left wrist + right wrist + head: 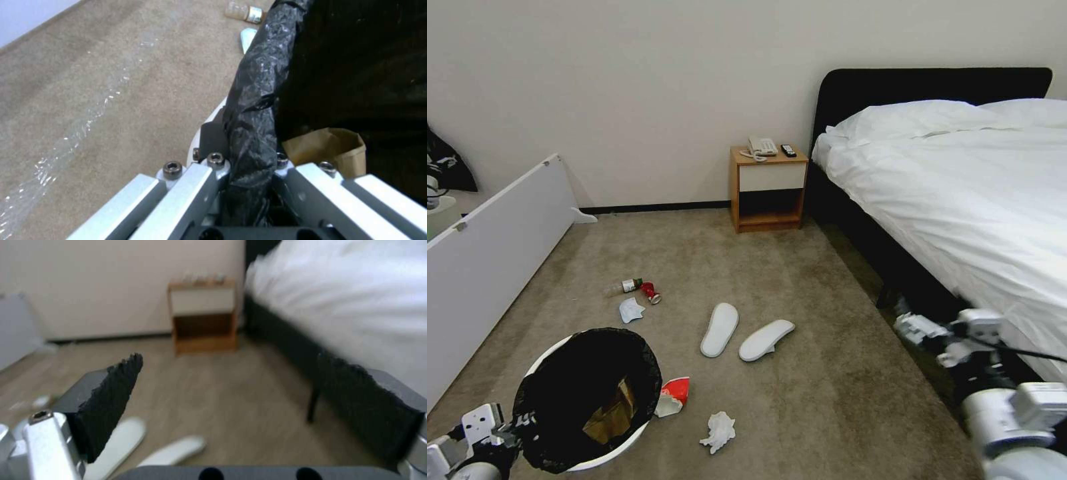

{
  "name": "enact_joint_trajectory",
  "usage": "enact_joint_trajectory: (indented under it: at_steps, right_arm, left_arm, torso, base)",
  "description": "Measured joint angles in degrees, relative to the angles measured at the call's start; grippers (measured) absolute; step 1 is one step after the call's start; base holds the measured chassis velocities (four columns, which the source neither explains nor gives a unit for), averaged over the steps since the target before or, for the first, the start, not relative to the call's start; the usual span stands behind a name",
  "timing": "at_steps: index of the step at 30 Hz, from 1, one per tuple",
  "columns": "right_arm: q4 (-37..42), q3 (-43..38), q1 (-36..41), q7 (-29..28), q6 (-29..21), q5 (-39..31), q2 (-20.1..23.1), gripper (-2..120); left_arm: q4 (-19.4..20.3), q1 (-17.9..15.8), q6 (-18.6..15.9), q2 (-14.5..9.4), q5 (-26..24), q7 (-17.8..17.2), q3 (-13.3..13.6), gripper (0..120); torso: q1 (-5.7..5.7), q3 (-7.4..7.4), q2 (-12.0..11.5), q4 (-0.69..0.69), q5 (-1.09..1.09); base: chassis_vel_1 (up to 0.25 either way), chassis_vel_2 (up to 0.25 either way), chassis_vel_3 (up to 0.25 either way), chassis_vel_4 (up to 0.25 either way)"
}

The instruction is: Pick up the trash bin and place the garbage on the floor into it.

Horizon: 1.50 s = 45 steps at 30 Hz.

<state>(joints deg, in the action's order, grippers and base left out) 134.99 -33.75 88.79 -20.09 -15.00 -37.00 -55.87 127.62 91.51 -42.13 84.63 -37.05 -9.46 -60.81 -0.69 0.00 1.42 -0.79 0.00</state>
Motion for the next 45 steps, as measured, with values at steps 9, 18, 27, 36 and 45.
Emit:
enact_joint_trajectory:
  at_steps: [9,18,27,36,45]
  right_arm:
    - [-4.44,9.85,-3.52,-7.37,-12.11,-16.08,1.43,100]
    - [-12.86,15.46,-8.4,-13.25,-19.16,-25.01,0.83,100]
    - [-21.92,20.74,-12.89,-14.62,-20.6,-27.6,-0.86,100]
    - [-29.42,27.77,-19.57,-13.45,-20.85,-28.92,-3.35,100]
    - [-35.51,33.41,-24.98,-11.83,-20.56,-28.84,-6.61,100]
  left_arm:
    - [-0.1,0.02,0.0,0.46,0.75,0.5,0.09,2]
    - [-0.46,-0.05,0.0,0.76,1.52,0.79,0.24,2]
    - [-0.87,-0.04,0.0,1.07,2.19,1.11,0.21,2]
    - [-1.34,-0.15,0.0,1.38,2.79,1.25,-0.24,2]
    - [-1.72,-0.19,0.0,1.54,3.16,1.24,-0.53,2]
  torso:
    - [0.0,0.0,0.0,0.0,0.0]
    - [0.0,0.0,0.0,0.0,0.0]
    - [-0.01,0.0,0.0,0.0,0.0]
    - [-0.01,0.0,0.0,0.0,0.0]
    - [0.0,0.0,0.0,0.01,-0.01]
  base:
    - [0.0,0.0,0.0,0.0]
    - [0.0,0.0,0.0,0.0]
    - [0.0,0.0,0.0,0.0]
    - [0.0,0.0,0.0,0.0]
    - [0.0,0.0,0.0,0.0]
